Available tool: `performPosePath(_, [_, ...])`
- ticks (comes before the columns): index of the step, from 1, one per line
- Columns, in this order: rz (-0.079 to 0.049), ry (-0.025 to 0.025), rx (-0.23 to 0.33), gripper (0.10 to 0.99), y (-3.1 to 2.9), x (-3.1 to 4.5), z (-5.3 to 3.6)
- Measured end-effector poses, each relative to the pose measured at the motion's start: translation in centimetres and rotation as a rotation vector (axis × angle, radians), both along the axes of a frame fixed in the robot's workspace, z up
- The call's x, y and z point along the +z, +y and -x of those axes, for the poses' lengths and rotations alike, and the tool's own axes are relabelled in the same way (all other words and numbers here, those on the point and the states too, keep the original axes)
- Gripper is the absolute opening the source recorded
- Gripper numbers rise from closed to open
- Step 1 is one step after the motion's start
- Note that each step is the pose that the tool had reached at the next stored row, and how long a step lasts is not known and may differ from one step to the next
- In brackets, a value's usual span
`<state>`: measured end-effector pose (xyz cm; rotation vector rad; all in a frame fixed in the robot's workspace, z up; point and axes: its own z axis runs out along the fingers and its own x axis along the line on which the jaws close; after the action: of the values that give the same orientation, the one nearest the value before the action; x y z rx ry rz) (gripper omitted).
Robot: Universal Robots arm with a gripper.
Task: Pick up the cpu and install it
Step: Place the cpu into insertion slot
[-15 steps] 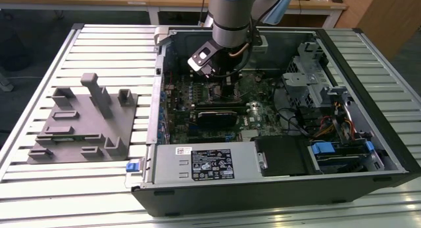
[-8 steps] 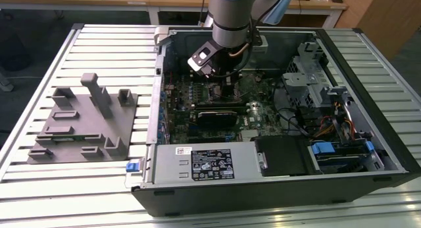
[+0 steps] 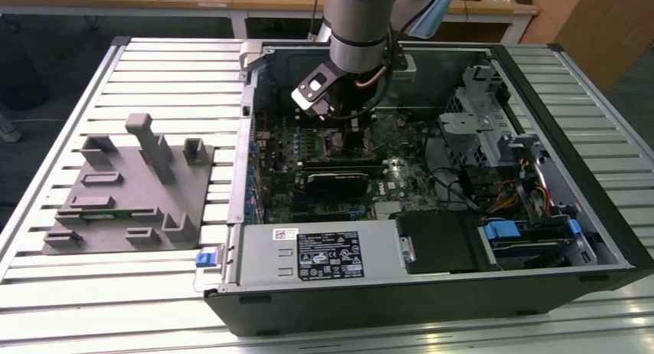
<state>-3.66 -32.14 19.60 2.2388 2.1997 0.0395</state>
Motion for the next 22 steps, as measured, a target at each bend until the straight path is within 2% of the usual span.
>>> performPosePath(17, [0.000,-0.0002,-0.002,0.533,-0.13,-0.20,-0.08])
performPosePath(19, [0.000,-0.0003,-0.002,0.545,-0.12,-0.21,-0.08])
performPosePath(20, [0.000,-0.0002,-0.002,0.608,-0.12,-0.21,-0.08])
performPosePath(22, [0.000,-0.0001,-0.002,0.608,-0.13,-0.21,-0.08])
